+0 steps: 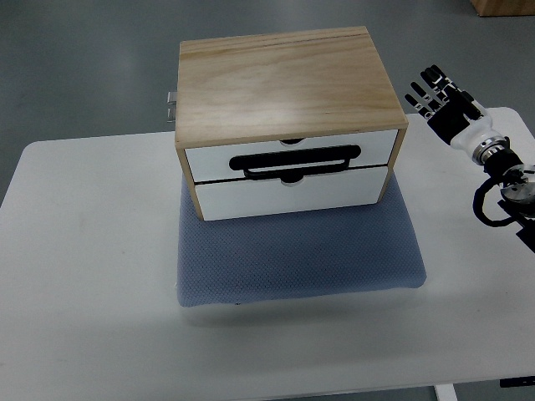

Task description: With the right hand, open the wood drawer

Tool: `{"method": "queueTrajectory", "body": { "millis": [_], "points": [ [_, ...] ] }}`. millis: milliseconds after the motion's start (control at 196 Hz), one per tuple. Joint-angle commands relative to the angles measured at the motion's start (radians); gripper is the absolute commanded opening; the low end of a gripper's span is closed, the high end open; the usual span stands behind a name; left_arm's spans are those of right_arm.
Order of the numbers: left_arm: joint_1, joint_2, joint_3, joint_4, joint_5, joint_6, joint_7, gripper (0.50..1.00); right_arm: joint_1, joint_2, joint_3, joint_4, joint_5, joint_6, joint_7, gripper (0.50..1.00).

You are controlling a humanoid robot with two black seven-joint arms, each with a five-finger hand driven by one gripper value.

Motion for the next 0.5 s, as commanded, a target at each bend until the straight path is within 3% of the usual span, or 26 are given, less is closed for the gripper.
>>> {"method": "queueTrajectory", "body": {
  "millis": [0,495],
  "points": [
    [0.0,0.0,0.008,-0.003,0.003,0.0,-0.001,1.0,-0.001,0.002,-0.002,0.0,-0.001,0.0,0.0,0.944],
    [-0.004,0.0,0.001,0.001,-0.001,0.002,-0.001,1.0,0.007,-0.009,-0.002,0.0,-0.004,-0.009,0.002,0.944]
  ]
}}
